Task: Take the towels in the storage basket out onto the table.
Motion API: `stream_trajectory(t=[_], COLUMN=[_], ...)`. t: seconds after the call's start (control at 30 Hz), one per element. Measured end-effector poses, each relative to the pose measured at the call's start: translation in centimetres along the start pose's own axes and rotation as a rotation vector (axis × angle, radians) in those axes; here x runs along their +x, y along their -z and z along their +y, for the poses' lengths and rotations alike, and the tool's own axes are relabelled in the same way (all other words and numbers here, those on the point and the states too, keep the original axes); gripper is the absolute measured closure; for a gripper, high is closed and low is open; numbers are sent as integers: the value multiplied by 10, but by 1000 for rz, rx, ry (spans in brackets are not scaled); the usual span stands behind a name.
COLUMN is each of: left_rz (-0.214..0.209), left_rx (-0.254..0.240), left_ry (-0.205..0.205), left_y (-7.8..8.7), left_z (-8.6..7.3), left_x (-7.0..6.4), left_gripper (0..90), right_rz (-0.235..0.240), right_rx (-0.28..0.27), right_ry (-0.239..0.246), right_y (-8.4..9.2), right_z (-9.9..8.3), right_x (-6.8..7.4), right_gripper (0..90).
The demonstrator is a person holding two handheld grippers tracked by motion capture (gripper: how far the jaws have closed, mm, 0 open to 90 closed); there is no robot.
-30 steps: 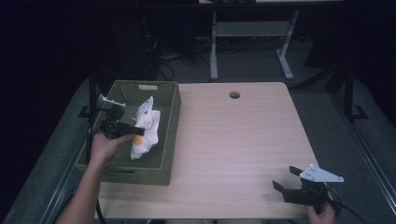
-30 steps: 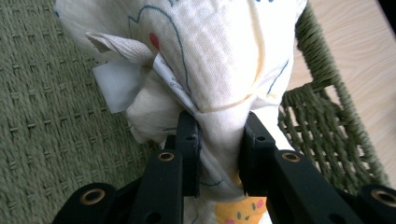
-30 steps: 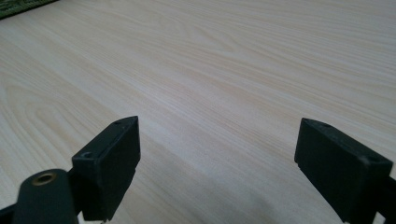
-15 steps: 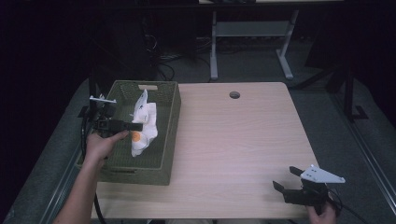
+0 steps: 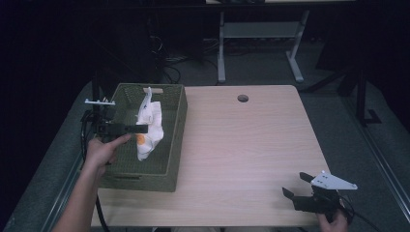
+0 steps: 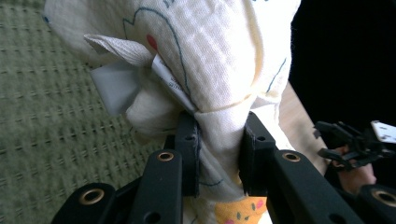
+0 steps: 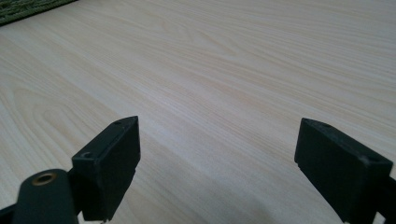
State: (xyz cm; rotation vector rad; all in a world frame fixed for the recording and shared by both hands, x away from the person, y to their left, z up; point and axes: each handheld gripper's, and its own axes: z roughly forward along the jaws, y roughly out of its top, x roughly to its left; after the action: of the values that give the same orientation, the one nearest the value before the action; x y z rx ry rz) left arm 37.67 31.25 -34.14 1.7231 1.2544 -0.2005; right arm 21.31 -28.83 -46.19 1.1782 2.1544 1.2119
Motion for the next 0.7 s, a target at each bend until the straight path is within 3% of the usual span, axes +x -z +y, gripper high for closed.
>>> stream_trajectory(t=[0.07,0.7], left_rz=[-22,-95], left_rx=[-6,-42], left_ry=[-2,7], left_y=[-1,-2], left_z=[0,4], left_x=[0,-5], left_gripper=[728,727], right_rz=[-1,-5], right_rx=[0,-11], right_ry=[4,2], right_y=[0,2], right_z=[0,1], right_x=[0,1], right_gripper=[140,139])
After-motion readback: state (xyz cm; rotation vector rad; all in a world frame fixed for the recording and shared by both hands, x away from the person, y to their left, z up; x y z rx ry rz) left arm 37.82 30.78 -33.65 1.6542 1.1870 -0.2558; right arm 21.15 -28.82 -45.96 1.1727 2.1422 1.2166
